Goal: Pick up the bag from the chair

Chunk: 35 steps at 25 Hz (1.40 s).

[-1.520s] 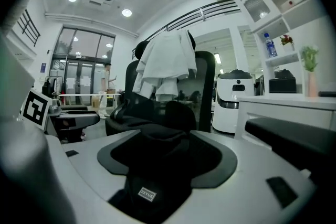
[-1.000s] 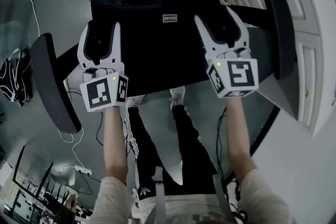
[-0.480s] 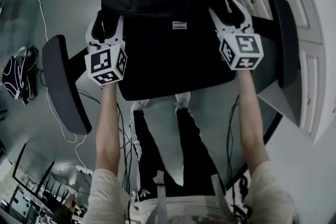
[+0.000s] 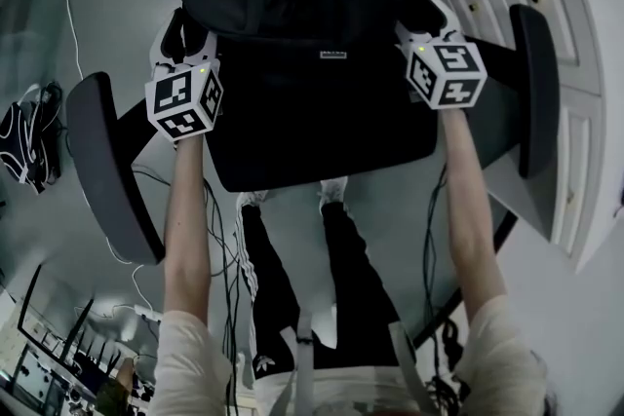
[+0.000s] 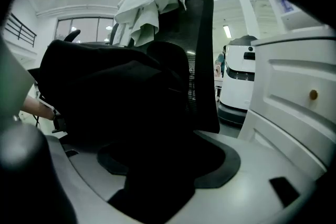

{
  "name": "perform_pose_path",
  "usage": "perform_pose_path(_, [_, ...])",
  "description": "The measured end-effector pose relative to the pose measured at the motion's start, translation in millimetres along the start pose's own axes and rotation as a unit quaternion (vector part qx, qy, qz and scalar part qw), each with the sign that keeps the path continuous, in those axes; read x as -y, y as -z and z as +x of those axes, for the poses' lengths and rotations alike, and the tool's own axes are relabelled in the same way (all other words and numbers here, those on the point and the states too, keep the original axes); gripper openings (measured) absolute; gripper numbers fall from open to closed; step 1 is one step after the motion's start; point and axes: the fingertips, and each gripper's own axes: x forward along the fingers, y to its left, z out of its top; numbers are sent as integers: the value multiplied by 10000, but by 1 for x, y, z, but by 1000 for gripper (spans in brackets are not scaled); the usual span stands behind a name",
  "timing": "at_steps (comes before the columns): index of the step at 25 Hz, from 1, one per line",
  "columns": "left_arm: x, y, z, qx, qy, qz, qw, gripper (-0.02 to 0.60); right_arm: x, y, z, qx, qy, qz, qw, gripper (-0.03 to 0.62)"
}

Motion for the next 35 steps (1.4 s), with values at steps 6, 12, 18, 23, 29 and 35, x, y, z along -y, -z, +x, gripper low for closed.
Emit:
perform_pose_path(6, [9, 2, 15, -35, 282, -123, 9995, 249, 3, 4, 13, -58, -127, 296, 9995, 282])
perform_pose_path(12, [12, 8, 22, -182, 405, -130, 9989, 249, 4, 5, 29, -236, -427, 404, 9980, 282])
perform_pose_path(18, [20, 12, 30, -218, 402, -90, 9989, 247, 6, 10, 41, -323, -495, 513, 9969, 278])
perform_pose_path(23, [16, 16, 30, -334, 245, -11, 9991, 193, -6, 15, 47, -324, -635, 757, 9946, 172])
perform_pose_path(29, [18, 13, 33, -410, 107, 148, 9990, 131, -7, 16, 51, -495, -672, 710, 9940, 94])
perform_pose_path(35, [19, 11, 30, -400, 85, 283, 9988, 82, -14, 15, 52, -571, -502, 351, 9965, 62])
